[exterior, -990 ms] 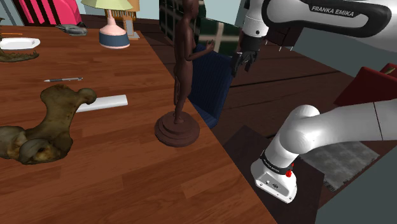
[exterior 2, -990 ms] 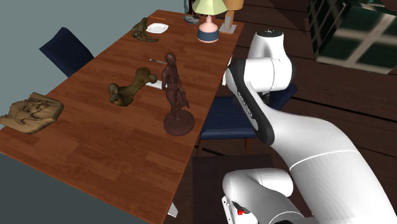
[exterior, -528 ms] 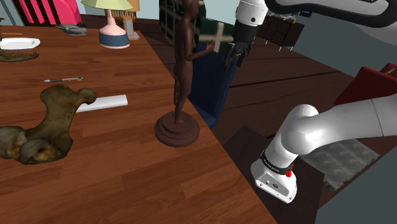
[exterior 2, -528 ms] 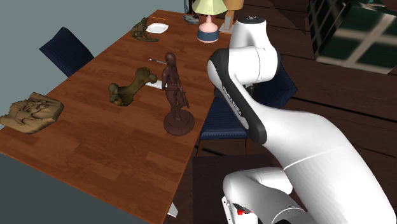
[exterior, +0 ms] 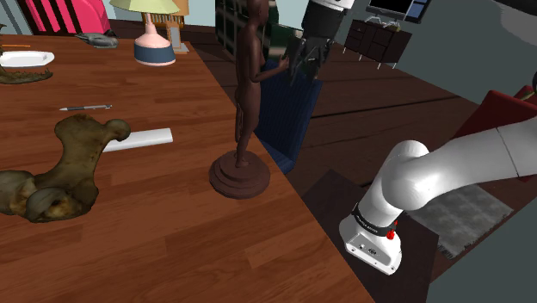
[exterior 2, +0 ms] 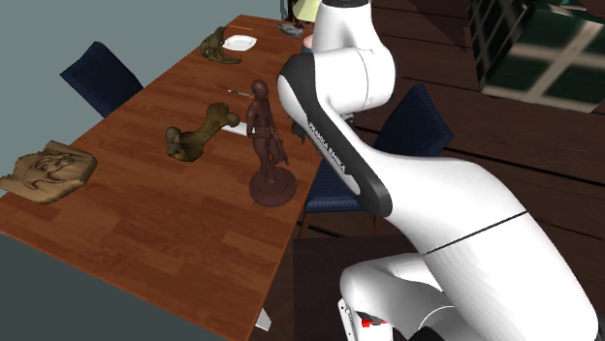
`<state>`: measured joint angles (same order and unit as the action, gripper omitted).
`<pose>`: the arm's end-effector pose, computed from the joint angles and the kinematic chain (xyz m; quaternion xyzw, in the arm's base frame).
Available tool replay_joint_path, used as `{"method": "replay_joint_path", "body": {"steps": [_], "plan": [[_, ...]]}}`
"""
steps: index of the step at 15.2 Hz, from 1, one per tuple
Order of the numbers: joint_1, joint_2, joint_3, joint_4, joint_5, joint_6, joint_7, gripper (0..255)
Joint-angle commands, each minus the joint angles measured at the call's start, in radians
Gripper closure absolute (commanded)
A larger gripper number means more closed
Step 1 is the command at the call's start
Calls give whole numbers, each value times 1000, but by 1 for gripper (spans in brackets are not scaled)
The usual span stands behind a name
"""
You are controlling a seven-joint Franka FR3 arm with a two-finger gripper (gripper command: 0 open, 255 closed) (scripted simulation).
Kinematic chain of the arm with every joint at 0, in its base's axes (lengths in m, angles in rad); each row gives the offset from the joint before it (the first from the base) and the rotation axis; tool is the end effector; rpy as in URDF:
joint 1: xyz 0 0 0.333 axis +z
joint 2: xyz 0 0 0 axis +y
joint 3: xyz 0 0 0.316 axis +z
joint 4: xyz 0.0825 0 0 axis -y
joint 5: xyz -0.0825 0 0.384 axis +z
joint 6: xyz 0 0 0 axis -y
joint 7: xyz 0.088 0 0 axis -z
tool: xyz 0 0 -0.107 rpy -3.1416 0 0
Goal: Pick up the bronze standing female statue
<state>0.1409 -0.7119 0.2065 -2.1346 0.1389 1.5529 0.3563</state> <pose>0.2962 0.1535 0.6623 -0.9981 0.0196 -0.0553 0.0211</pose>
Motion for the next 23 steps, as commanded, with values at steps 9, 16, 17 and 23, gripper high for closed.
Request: {"method": "replay_joint_path", "body": {"steps": [9, 16, 17, 23], "plan": [[35, 144, 142, 289, 73, -40, 145, 0], [44, 211, 214, 404, 85, -35, 212, 0], [46, 203, 214, 383, 88, -22, 209, 0], [53, 167, 212, 289, 99, 37, 198, 0]]}}
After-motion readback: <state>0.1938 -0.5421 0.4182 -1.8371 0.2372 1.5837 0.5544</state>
